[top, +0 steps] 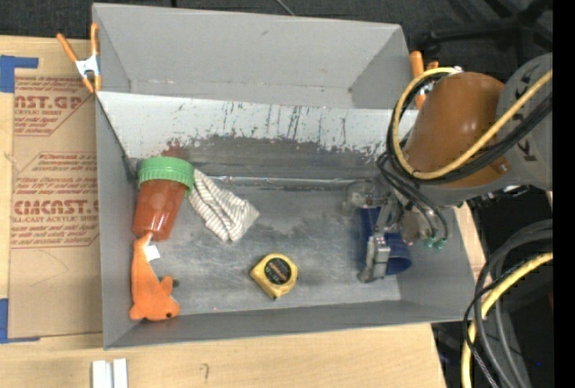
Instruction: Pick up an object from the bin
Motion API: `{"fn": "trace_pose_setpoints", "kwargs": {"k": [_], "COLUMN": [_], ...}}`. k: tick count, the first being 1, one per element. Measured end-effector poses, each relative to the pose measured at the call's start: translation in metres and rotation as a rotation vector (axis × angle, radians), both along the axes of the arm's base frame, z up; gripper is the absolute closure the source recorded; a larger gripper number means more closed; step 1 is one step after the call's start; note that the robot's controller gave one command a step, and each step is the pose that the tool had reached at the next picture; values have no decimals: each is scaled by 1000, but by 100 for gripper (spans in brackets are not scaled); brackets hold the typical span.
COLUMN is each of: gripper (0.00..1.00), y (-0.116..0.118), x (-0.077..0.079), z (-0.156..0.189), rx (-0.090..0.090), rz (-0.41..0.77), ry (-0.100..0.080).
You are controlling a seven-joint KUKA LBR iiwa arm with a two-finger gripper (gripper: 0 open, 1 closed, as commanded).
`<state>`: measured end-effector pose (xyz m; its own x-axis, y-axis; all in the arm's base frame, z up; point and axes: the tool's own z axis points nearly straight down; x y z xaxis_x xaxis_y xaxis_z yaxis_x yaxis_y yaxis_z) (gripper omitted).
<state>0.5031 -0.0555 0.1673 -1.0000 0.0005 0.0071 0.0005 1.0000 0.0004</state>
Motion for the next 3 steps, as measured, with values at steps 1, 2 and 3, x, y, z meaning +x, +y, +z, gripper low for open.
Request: {"fn": "trace_pose_setpoints", "kwargs": {"k": [1, 2, 3], "gripper": [0, 0, 0], "y": [0, 16, 23], "x": [2, 21, 25], "z": [4, -27, -41], "rx": [-1, -3, -2], "rz": [1, 63, 88], "ry": [-8, -15, -18]}}
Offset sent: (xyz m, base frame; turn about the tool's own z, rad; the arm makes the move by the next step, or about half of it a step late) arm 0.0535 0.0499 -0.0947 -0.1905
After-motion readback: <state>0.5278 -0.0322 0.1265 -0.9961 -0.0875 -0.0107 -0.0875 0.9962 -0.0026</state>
